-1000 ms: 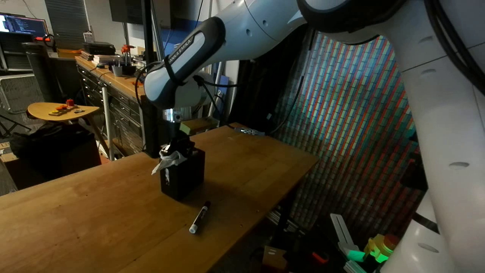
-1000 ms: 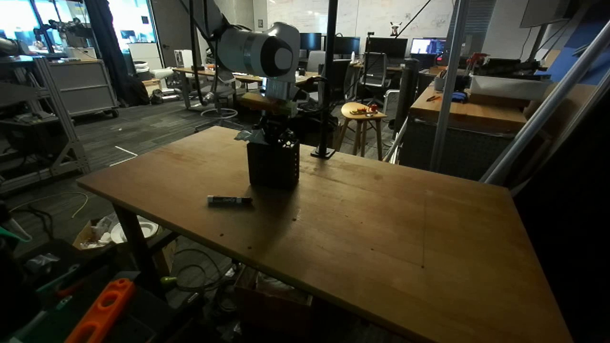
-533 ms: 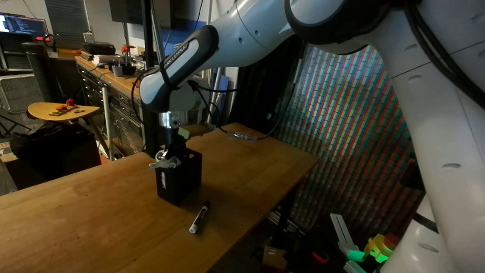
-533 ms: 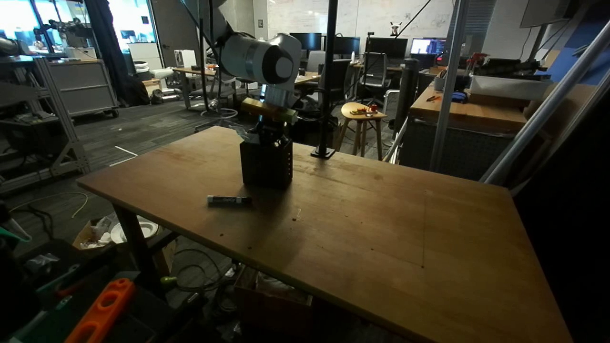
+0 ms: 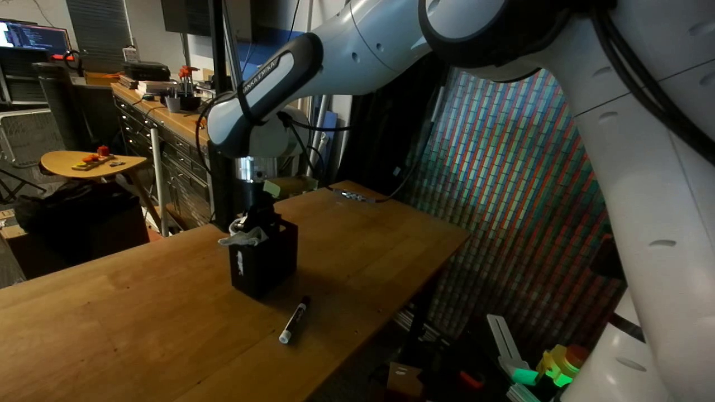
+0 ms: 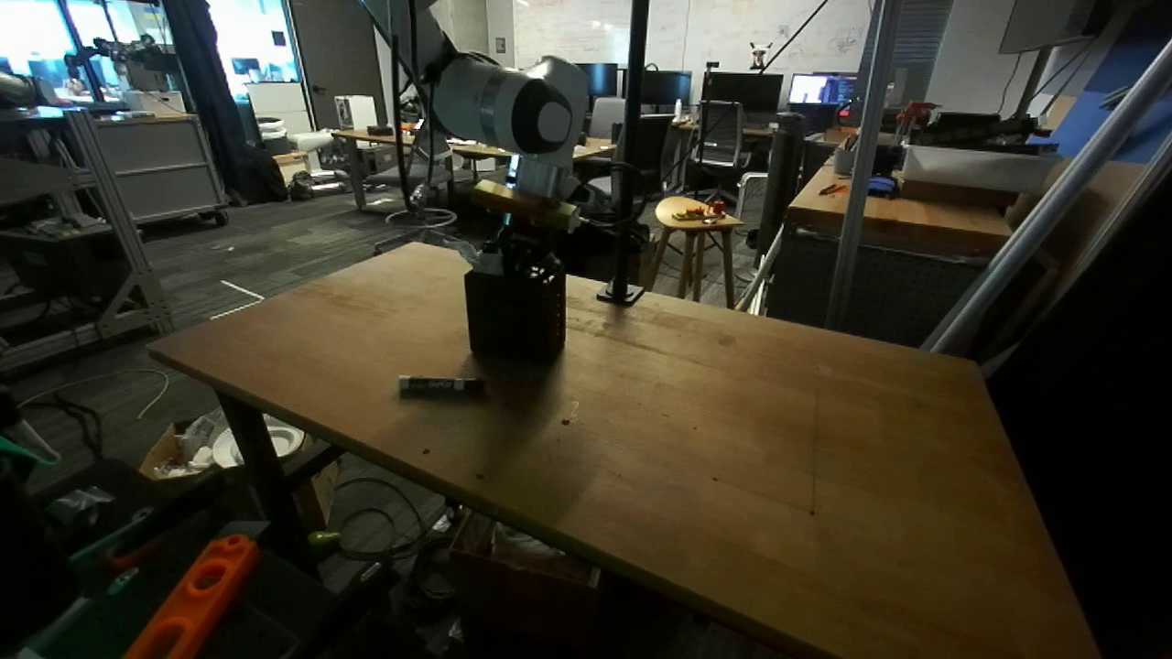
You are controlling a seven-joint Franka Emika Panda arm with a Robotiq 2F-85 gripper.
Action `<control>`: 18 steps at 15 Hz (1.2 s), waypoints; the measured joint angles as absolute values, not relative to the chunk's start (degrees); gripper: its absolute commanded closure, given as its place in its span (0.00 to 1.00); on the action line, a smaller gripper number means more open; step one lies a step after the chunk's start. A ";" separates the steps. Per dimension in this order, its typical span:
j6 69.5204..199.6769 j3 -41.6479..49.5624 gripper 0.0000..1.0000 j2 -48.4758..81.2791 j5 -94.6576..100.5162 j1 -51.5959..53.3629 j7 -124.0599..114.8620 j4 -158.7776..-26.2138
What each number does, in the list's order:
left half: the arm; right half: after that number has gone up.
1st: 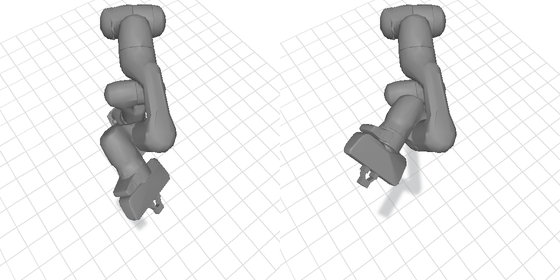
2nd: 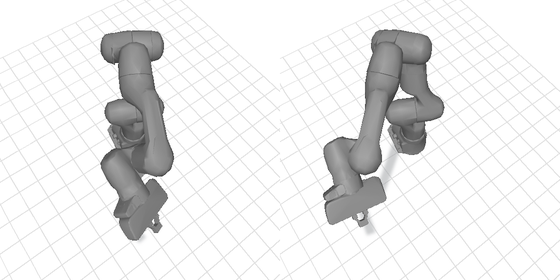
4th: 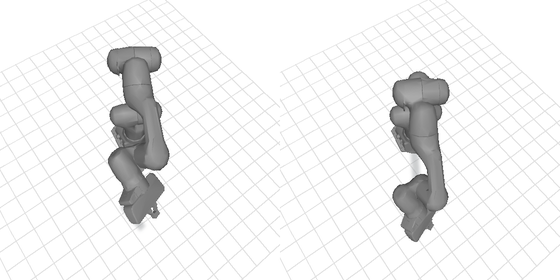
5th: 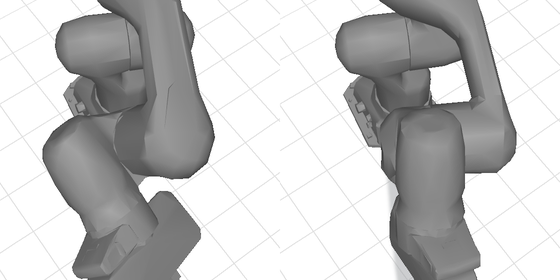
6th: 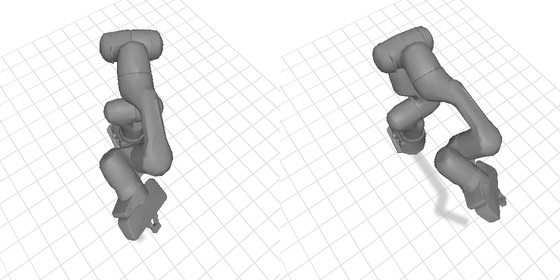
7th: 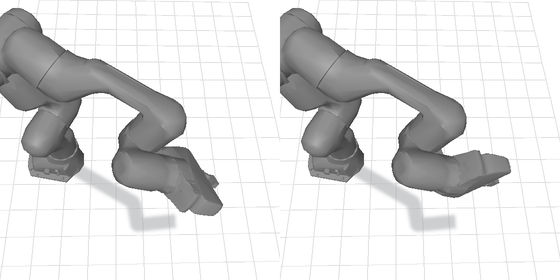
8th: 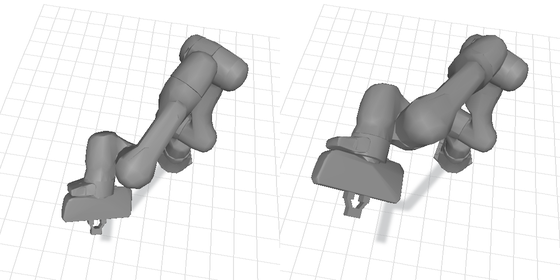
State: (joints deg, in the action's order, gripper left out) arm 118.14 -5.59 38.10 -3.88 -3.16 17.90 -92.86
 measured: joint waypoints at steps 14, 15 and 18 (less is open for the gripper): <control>113.52 -7.20 0.96 27.89 -0.01 -0.07 20.07 -88.58; 113.52 -7.68 0.96 27.29 -0.01 0.61 20.09 -89.00; 113.54 -8.54 0.91 25.29 -0.01 2.61 20.14 -90.64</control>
